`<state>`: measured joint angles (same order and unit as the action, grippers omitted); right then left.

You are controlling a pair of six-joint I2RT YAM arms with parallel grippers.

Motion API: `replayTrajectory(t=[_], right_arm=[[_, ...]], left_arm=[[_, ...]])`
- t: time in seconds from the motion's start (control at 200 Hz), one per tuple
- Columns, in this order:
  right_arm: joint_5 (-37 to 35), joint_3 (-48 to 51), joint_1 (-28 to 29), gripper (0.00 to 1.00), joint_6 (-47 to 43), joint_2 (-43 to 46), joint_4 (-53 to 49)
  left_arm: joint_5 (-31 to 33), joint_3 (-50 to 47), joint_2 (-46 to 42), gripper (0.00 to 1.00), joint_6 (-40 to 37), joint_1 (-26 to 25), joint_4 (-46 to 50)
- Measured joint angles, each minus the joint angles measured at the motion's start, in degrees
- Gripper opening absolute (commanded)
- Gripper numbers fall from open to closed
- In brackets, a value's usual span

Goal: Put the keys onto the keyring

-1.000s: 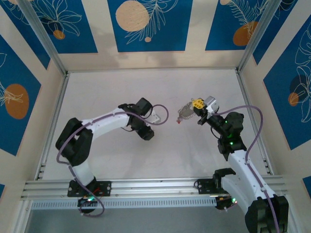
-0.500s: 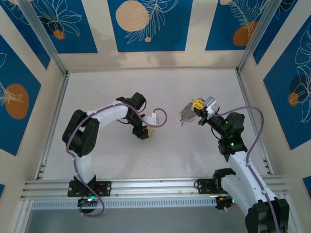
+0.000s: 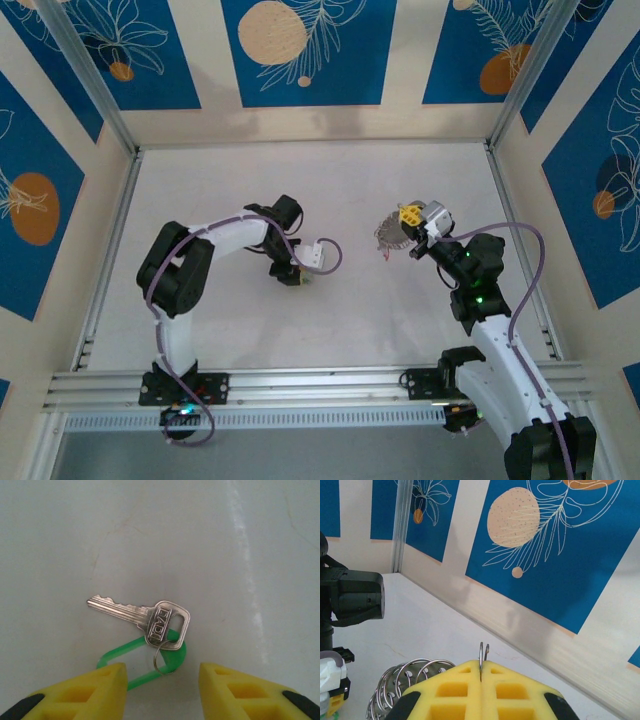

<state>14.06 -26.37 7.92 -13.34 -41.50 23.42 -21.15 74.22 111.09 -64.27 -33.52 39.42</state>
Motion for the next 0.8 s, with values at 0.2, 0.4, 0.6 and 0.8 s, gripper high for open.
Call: replayTrajectory(t=[0.2,0.4,0.6,0.8], right_arm=[[-0.13,0.0,0.0,0.0,0.0,0.04,-0.09],[-0.13,0.0,0.0,0.0,0.0,0.11,-0.11],[-0.11,0.0,-0.07,0.0,0.0,0.15,-0.11],[-0.11,0.0,-0.46,0.0,0.02,0.17,-0.11]], left_arm=[[0.74,-0.09,0.57,0.41,-0.2,0.02,-0.04],[0.96,0.72,1.9,0.38,-0.15,-0.28,0.09],[1.11,1.44,2.36,0.3,0.04,-0.5,0.46],[1.07,1.42,2.36,0.23,0.26,-0.52,0.46]])
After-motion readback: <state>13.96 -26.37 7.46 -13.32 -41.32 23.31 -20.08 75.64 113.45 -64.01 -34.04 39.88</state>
